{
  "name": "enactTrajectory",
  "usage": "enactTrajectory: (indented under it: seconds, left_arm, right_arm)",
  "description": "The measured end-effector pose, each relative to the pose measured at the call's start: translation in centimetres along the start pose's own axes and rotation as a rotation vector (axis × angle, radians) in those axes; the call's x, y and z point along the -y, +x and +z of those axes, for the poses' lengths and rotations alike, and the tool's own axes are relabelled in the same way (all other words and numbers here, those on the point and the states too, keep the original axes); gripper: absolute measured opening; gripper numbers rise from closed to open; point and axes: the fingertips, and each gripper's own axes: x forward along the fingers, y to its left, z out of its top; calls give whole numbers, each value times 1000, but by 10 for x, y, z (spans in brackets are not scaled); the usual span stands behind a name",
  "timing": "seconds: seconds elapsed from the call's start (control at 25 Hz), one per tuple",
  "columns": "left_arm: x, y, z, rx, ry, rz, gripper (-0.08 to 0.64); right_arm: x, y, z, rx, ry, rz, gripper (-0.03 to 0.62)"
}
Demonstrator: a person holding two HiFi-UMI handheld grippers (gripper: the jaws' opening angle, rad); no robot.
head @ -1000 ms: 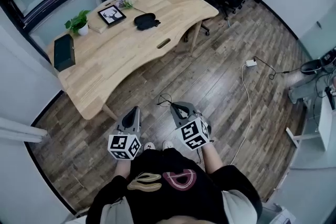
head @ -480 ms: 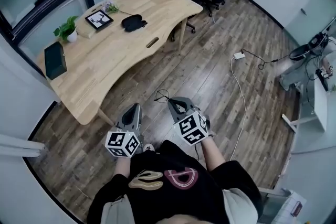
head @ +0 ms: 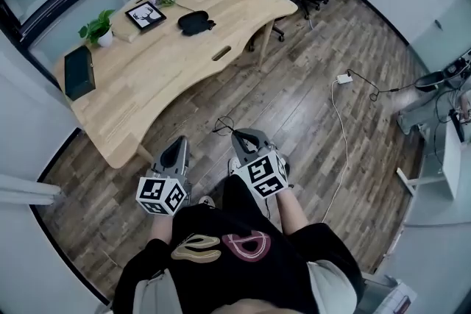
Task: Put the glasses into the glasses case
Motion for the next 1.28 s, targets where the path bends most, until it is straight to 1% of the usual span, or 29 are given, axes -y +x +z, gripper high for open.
enactTrajectory:
  seconds: [0.12, 0.24, 0.44, 0.48, 0.56, 0.64, 0.72, 0.88, 1.04, 1.28]
  left_arm:
    - [-11, 19, -4, -10, -23, 51, 18]
    - [-16, 45, -4, -21, -50, 83, 18]
    - [-21, 96, 6, -24, -15, 115, 18]
    - [-23, 105, 6, -27, -9, 131, 18]
    - [-30, 121, 6, -43, -9, 189, 18]
    - [-34, 139, 7, -51, -31, 240, 18]
    - [-29, 157, 8, -43, -47, 243, 18]
    - [-14, 195, 9, -34, -32, 223, 18]
    - [-3, 227, 4, -31, -28, 236, 18]
    - [6, 250, 3, -15, -19, 253, 18]
  right_arm:
    - [19, 18, -1, 2, 10, 15, 12]
    - [41, 37, 1, -8, -6, 45, 12]
    - [82, 69, 4, -13, -36, 97, 12]
    - [90, 74, 4, -13, -40, 105, 12]
    - [106, 84, 6, -10, -51, 116, 12]
    - [123, 91, 7, -2, -61, 127, 12]
    - [139, 96, 4, 2, -68, 143, 12]
    - [173, 105, -2, 9, -92, 159, 12]
    - [206, 108, -10, 21, -98, 162, 12]
    - [232, 111, -22, 22, -97, 179, 12]
